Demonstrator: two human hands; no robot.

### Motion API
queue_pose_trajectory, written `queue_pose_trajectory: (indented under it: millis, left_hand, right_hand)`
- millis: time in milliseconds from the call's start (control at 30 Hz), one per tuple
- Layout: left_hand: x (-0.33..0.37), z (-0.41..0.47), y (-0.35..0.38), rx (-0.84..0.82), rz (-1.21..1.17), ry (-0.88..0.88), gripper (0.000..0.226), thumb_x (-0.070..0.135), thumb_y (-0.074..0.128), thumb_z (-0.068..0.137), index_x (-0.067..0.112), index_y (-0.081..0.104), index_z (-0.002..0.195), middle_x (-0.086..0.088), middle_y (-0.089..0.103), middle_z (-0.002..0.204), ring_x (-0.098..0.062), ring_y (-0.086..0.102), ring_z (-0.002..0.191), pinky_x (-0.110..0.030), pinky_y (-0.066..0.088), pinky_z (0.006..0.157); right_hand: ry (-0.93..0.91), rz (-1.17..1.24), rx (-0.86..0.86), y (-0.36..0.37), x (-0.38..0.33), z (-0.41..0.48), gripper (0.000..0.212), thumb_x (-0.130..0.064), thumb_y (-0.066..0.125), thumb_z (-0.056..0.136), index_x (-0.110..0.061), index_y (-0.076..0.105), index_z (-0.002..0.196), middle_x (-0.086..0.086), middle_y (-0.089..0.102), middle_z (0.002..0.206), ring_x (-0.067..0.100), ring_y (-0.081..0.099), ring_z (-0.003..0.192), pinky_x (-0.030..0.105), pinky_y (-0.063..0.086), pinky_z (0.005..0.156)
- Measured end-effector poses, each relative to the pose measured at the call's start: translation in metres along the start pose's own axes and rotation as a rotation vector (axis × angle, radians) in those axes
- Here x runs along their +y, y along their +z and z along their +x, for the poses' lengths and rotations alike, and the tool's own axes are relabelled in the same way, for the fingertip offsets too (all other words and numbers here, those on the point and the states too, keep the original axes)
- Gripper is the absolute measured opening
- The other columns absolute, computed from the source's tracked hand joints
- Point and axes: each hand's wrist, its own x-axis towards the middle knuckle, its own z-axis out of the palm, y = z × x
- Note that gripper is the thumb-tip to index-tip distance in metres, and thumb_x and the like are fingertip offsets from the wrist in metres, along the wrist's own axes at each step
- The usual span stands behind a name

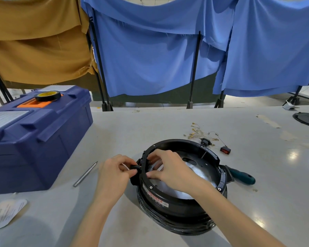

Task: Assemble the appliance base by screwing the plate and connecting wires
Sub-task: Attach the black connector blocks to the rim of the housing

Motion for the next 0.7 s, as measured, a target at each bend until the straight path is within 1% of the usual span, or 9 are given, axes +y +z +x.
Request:
queue_pose_trajectory:
  millis: [67,100,200,267,367,533,600,700]
  left_hand:
    - [-0.001,0.001,0.0,0.009,-0.012,0.0,0.035,-0.008,0.077,0.068,0.026,0.07,0.064,0.005,0.066,0.063,-0.017,0.06,0.059,-0.033,0.051,0.062]
    - [-0.002,0.001,0.0,0.012,-0.02,0.003,0.036,-0.008,0.077,0.068,0.027,0.07,0.064,0.005,0.066,0.063,-0.017,0.06,0.059,-0.032,0.051,0.062]
    - [-0.004,0.001,0.001,0.021,-0.019,0.034,0.041,-0.008,0.077,0.067,0.031,0.068,0.063,0.007,0.066,0.066,-0.007,0.058,0.059,-0.026,0.048,0.062]
    - [-0.005,0.002,0.003,0.035,0.003,0.067,0.044,-0.009,0.078,0.066,0.034,0.066,0.062,0.007,0.065,0.067,-0.006,0.057,0.061,-0.026,0.047,0.064]
    - [-0.006,0.002,0.006,0.054,0.003,0.082,0.044,-0.009,0.077,0.066,0.033,0.066,0.062,0.006,0.065,0.069,-0.013,0.059,0.064,-0.029,0.048,0.065]
    - [-0.009,0.001,0.008,0.073,-0.07,0.074,0.043,-0.012,0.076,0.066,0.03,0.068,0.064,0.005,0.067,0.071,-0.008,0.056,0.063,-0.032,0.051,0.067]
    - [-0.009,0.002,0.01,0.089,-0.096,0.07,0.042,-0.013,0.076,0.066,0.029,0.069,0.064,0.004,0.067,0.07,-0.009,0.055,0.061,-0.034,0.051,0.067]
    - [-0.01,0.0,0.015,0.102,-0.095,0.072,0.039,-0.013,0.075,0.067,0.026,0.069,0.065,0.005,0.065,0.069,-0.015,0.055,0.06,-0.037,0.051,0.064]
  right_hand:
    - [-0.002,0.004,0.001,0.0,0.0,0.0,0.044,-0.028,0.078,0.08,-0.02,0.062,0.121,-0.006,0.069,0.107,0.011,0.061,0.097,0.033,0.051,0.09]
    - [-0.003,0.001,-0.001,0.0,0.0,0.0,0.045,-0.028,0.078,0.081,-0.019,0.062,0.122,-0.005,0.069,0.109,0.011,0.061,0.097,0.033,0.05,0.091]
    - [-0.002,-0.011,-0.003,0.001,-0.001,0.001,0.047,-0.028,0.078,0.081,-0.018,0.061,0.124,-0.003,0.068,0.111,0.012,0.062,0.098,0.033,0.05,0.092]
    - [-0.001,-0.009,-0.006,0.001,-0.001,0.001,0.047,-0.027,0.078,0.081,-0.016,0.061,0.123,-0.002,0.069,0.11,0.013,0.062,0.098,0.033,0.05,0.092]
    - [0.002,-0.014,-0.008,0.002,-0.001,0.002,0.046,-0.027,0.077,0.081,-0.016,0.061,0.123,-0.001,0.069,0.108,0.013,0.062,0.097,0.035,0.05,0.092]
    - [0.009,-0.017,-0.01,0.002,-0.002,0.001,0.045,-0.027,0.076,0.082,-0.016,0.06,0.123,0.0,0.068,0.108,0.015,0.062,0.1,0.037,0.05,0.093]
    - [0.007,-0.018,-0.01,0.002,-0.003,0.001,0.045,-0.027,0.076,0.082,-0.016,0.06,0.122,0.0,0.068,0.107,0.015,0.062,0.1,0.037,0.05,0.093]
    - [0.0,-0.024,-0.007,0.002,-0.004,0.001,0.043,-0.027,0.075,0.083,-0.016,0.06,0.122,0.0,0.068,0.107,0.015,0.062,0.1,0.037,0.05,0.093]
